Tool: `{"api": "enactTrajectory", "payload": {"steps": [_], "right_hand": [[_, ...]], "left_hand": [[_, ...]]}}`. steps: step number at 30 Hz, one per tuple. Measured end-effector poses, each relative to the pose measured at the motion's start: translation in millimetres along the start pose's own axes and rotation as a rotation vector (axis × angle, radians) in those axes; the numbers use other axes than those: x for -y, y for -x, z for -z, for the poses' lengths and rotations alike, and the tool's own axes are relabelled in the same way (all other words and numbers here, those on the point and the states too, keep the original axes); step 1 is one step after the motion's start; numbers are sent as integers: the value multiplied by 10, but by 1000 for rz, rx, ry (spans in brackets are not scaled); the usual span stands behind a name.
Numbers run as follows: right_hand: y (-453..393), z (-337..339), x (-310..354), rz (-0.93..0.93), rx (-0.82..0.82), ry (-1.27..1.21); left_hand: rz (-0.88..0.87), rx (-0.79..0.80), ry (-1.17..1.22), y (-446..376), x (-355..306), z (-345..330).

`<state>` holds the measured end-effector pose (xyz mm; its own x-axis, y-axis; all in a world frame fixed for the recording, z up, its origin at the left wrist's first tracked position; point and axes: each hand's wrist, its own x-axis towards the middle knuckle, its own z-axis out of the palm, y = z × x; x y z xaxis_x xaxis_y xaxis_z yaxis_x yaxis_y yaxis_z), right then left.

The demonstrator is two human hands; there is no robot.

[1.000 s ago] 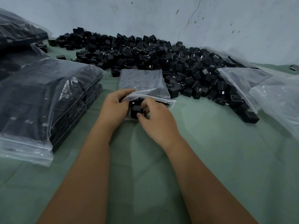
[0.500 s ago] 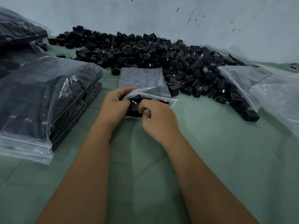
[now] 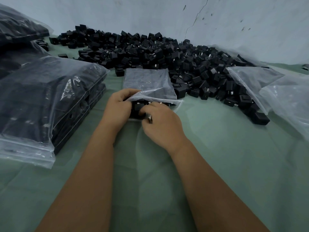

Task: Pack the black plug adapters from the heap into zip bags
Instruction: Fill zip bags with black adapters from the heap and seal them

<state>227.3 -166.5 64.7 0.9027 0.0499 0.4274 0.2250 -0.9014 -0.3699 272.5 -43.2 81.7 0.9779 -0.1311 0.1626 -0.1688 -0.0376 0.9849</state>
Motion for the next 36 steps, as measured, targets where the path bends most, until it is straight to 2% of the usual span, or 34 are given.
{"api": "enactTrajectory", "payload": {"steps": [10, 16, 27, 32, 36], "right_hand": [[5, 17, -7, -22, -36, -14], [6, 21, 24, 27, -7, 88], [-1, 16, 16, -67, -44, 91], [5, 9, 6, 13, -14, 126], [1, 0, 11, 9, -33, 140]], "left_hand": [[-5, -6, -19, -14, 11, 13], [-16, -10, -31, -21, 9, 7], [-19, -15, -60, -24, 8, 11], [-1, -25, -62, -15, 13, -6], [0, -15, -46, -13, 7, -4]]}}
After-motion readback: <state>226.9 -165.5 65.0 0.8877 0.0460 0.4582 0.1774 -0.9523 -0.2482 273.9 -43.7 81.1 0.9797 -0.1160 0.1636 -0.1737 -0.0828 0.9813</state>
